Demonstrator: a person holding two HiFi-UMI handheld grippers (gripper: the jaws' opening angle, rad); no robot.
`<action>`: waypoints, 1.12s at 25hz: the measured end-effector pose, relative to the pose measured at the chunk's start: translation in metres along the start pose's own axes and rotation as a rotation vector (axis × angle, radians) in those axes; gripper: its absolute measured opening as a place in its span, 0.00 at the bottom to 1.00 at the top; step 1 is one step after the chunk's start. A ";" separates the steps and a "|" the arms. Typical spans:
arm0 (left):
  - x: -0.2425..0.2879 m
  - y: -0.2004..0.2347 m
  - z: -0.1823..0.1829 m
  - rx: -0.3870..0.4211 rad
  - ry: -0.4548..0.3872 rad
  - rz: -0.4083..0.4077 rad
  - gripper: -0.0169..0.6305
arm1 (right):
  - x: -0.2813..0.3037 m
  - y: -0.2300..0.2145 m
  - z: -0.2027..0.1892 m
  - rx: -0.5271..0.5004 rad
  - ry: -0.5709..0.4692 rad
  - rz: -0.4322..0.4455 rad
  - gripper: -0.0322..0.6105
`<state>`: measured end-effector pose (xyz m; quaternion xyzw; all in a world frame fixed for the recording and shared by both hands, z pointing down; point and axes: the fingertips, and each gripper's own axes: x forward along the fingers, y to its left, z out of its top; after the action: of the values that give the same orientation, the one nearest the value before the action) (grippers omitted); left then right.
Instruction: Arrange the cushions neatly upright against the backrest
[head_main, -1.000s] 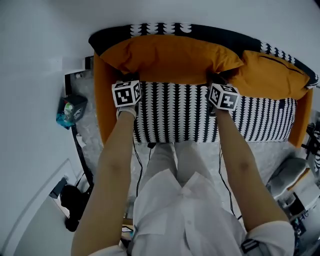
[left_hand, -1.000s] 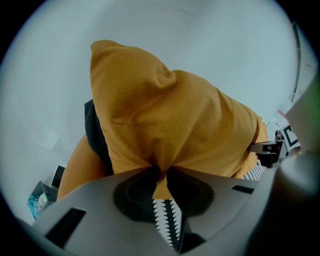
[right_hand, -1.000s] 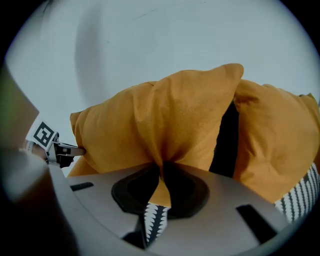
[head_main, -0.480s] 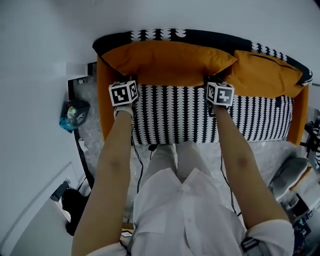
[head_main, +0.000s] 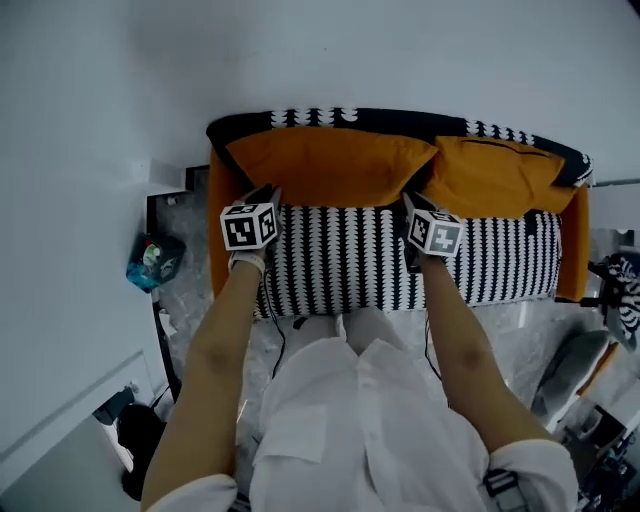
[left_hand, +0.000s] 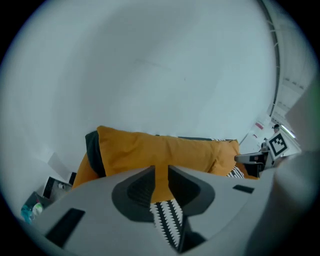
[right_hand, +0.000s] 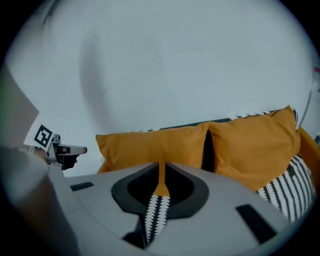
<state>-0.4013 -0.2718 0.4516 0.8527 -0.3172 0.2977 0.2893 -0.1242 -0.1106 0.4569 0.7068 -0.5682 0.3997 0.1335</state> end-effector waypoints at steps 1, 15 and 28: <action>-0.011 -0.009 0.003 0.023 -0.025 -0.020 0.16 | -0.013 0.005 0.002 0.008 -0.029 0.013 0.12; -0.150 -0.117 0.030 0.135 -0.310 -0.298 0.05 | -0.166 0.083 0.020 0.024 -0.363 0.228 0.06; -0.234 -0.205 0.091 0.292 -0.624 -0.379 0.05 | -0.303 0.087 0.091 -0.193 -0.733 0.216 0.06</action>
<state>-0.3710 -0.1175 0.1678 0.9778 -0.1814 0.0073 0.1045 -0.1759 0.0145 0.1576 0.7230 -0.6843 0.0773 -0.0553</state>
